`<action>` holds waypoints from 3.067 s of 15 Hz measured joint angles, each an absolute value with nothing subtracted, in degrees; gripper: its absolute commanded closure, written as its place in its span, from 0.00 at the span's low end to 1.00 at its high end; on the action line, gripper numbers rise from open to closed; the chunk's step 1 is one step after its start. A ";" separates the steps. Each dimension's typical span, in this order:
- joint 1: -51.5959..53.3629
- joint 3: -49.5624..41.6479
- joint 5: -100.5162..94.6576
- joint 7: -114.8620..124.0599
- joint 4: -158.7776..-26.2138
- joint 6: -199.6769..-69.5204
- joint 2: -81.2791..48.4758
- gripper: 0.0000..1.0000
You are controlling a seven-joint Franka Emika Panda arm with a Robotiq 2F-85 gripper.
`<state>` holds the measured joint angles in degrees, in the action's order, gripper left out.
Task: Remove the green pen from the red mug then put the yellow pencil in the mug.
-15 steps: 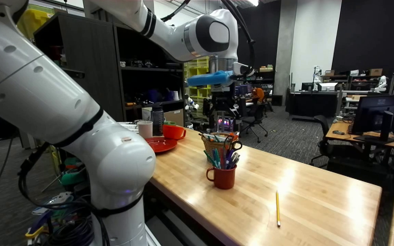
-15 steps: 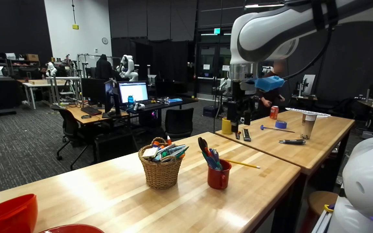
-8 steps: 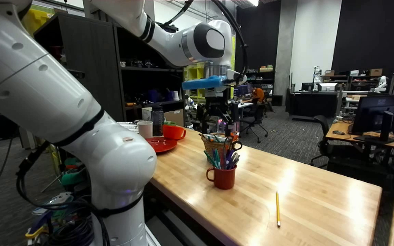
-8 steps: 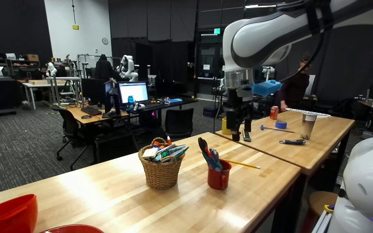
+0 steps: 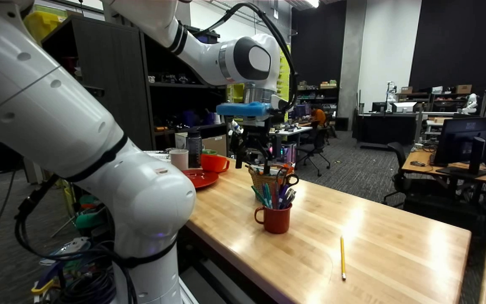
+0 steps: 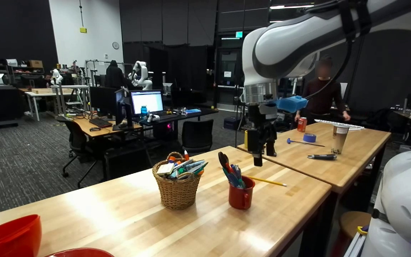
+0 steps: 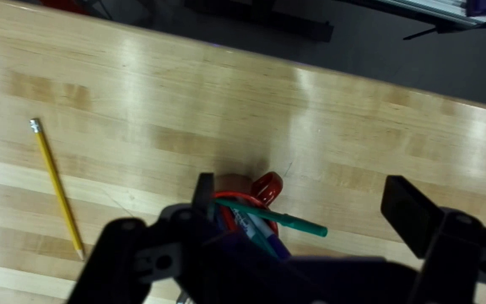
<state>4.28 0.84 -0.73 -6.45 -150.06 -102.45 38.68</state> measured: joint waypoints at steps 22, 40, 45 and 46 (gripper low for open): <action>6.19 1.26 2.36 -9.00 -157.85 -116.61 38.51 0.00; 6.25 3.22 2.35 -8.33 -157.80 -123.44 32.95 0.47; 6.24 3.21 2.29 -8.33 -157.75 -124.33 32.25 0.87; 6.21 3.21 2.14 -8.33 -157.75 -124.60 32.22 0.93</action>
<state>6.21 3.21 2.14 -8.33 -157.75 -124.60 32.22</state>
